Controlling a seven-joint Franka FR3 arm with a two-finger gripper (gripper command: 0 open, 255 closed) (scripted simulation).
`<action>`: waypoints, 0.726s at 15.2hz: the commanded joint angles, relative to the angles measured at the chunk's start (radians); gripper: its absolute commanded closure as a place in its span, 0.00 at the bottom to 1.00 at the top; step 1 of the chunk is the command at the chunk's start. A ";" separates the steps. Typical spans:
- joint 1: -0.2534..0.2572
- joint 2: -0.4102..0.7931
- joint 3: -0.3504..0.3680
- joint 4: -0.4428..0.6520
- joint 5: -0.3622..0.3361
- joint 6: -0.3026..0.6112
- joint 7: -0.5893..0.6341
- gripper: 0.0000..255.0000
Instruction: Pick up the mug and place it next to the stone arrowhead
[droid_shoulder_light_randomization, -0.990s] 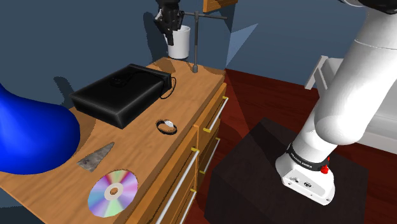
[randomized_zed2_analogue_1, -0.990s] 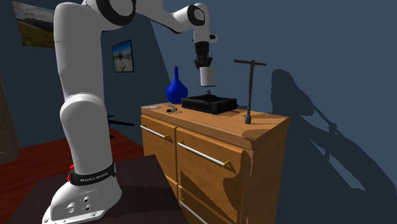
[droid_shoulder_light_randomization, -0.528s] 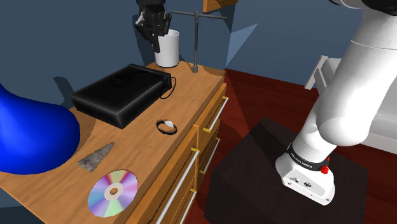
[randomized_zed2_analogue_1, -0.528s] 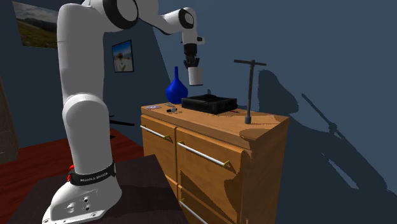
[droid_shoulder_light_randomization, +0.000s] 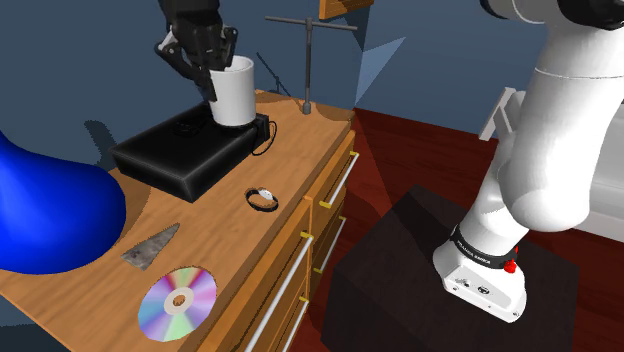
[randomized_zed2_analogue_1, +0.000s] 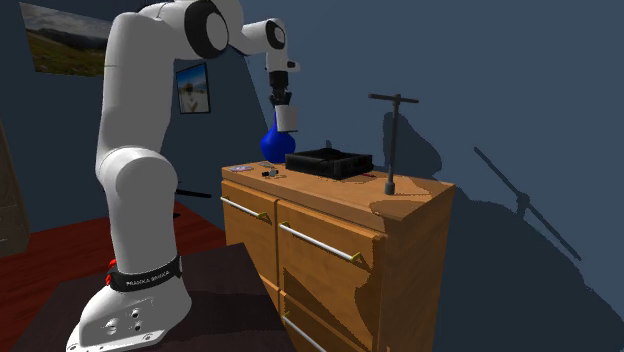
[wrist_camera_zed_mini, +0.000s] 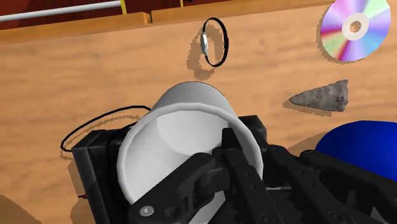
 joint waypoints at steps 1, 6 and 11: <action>0.040 0.046 0.018 0.057 -0.022 -0.020 0.053 1.00; 0.122 0.129 0.044 0.152 -0.063 -0.048 0.143 1.00; 0.103 0.101 0.043 0.045 -0.049 0.034 0.144 1.00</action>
